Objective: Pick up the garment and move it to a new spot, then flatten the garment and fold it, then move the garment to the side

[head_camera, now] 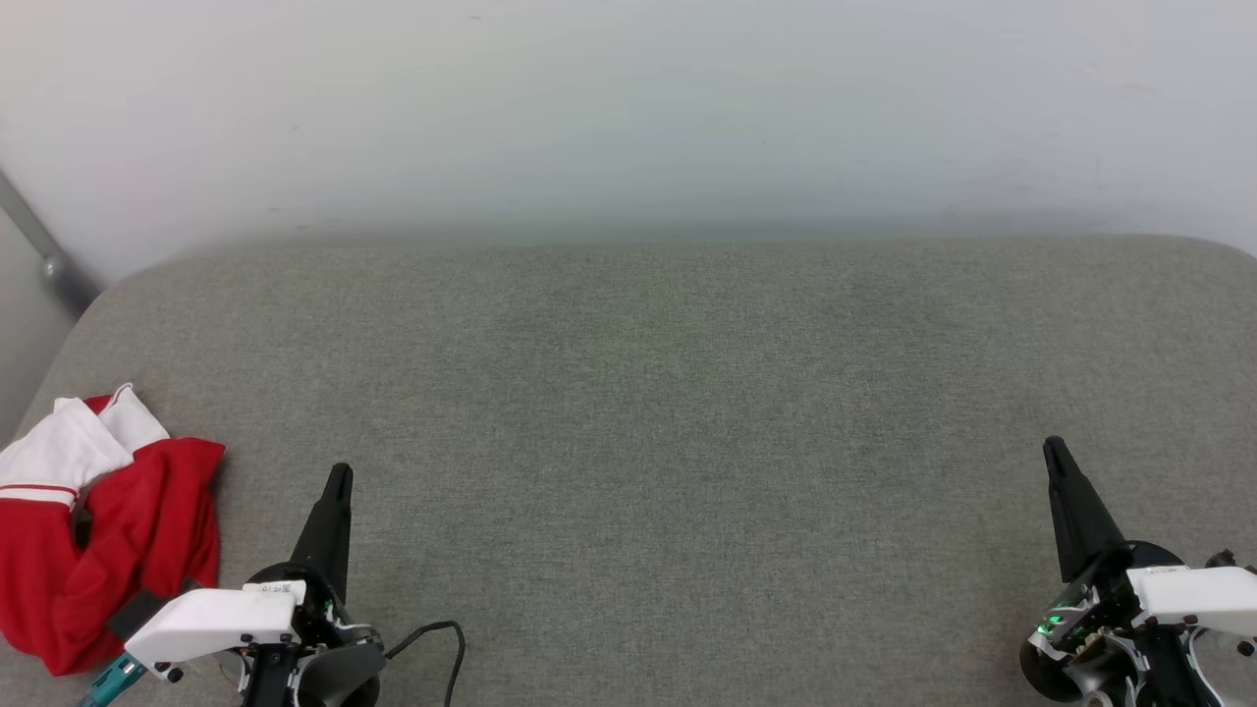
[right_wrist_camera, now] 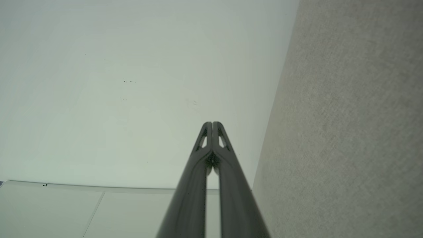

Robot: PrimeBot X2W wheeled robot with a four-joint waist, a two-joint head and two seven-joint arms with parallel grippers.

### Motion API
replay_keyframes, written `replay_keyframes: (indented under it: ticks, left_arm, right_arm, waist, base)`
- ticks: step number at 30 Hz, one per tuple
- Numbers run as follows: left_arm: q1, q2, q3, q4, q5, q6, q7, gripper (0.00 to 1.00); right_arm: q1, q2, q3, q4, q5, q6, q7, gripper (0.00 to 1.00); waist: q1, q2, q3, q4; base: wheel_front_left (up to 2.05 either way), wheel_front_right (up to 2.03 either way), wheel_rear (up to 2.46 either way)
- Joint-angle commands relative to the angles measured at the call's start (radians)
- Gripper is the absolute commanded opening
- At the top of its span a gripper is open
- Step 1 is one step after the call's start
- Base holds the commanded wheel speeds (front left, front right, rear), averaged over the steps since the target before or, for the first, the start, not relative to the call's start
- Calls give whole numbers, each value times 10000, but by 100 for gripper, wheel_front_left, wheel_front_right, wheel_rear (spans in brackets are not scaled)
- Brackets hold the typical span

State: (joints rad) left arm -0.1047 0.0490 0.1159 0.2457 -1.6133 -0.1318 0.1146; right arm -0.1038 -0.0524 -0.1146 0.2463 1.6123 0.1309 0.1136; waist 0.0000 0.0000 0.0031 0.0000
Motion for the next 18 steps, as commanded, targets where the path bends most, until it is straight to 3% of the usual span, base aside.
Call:
replay_keyframes:
  ticks: [1,18]
  left_arm:
    - [-92,-17,17,9,14,-26,24,0]
    - [-92,-17,15,9,13,-26,23,0]
  right_arm:
    - [-111,44,3,9,8,-3,1,0]
    - [-111,45,4,9,8,-3,2,0]
  waist:
    - [0,0,0,0]
    - [0,0,0,0]
  base:
    - [0,0,0]
    - [0,0,0]
